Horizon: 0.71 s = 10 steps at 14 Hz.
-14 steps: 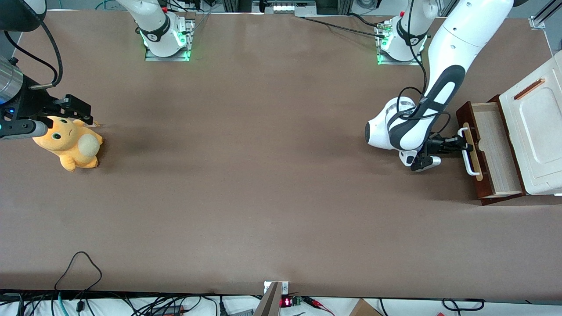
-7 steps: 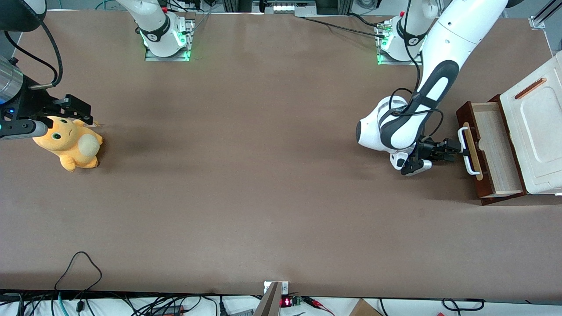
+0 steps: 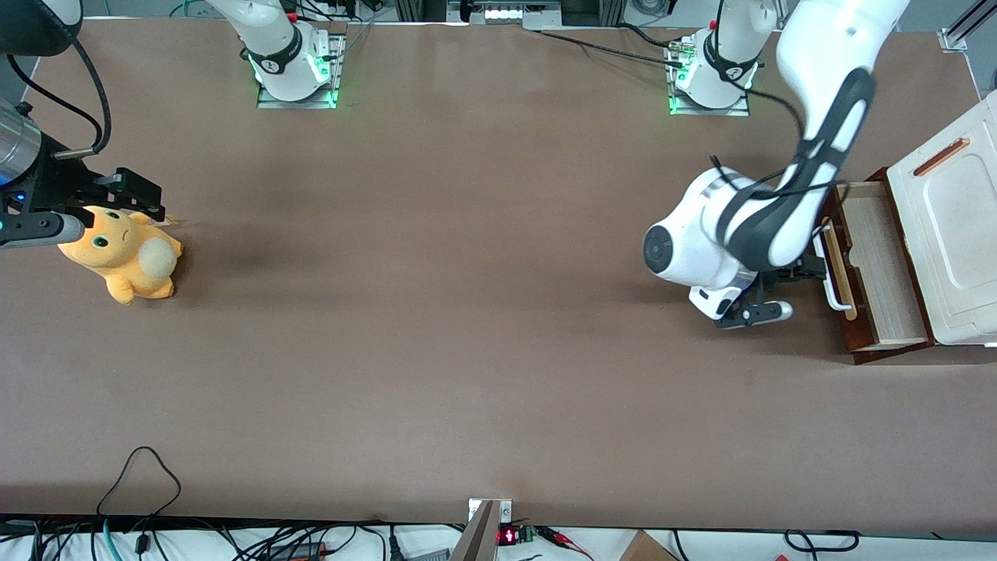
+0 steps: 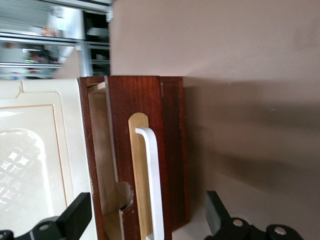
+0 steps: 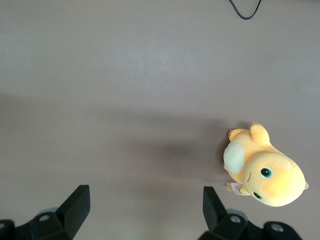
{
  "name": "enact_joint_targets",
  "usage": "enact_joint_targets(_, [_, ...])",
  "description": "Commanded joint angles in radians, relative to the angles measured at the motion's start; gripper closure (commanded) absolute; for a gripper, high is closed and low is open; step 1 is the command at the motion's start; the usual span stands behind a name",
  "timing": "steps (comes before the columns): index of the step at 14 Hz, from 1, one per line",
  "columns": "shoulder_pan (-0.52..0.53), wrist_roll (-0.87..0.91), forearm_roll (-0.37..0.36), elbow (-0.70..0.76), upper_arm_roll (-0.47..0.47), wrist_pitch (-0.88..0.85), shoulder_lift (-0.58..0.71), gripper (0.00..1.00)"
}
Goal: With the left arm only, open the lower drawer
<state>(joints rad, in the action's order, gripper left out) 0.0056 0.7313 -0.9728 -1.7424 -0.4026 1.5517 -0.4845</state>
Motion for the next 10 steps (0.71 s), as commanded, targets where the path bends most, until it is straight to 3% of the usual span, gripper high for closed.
enact_joint_targets(1, [0.008, -0.184, 0.219, 0.065, 0.056, 0.033, 0.093, 0.0])
enact_joint_targets(4, [-0.001, -0.399, 0.507, 0.159, 0.164, 0.028, 0.183, 0.0])
enact_joint_targets(6, [-0.007, -0.441, 0.662, 0.173, 0.218, 0.027, 0.242, 0.0])
enact_joint_targets(9, [-0.021, -0.544, 0.776, 0.176, 0.283, 0.027, 0.328, 0.0])
enact_joint_targets(10, [-0.033, -0.591, 0.849, 0.17, 0.327, 0.03, 0.354, 0.0])
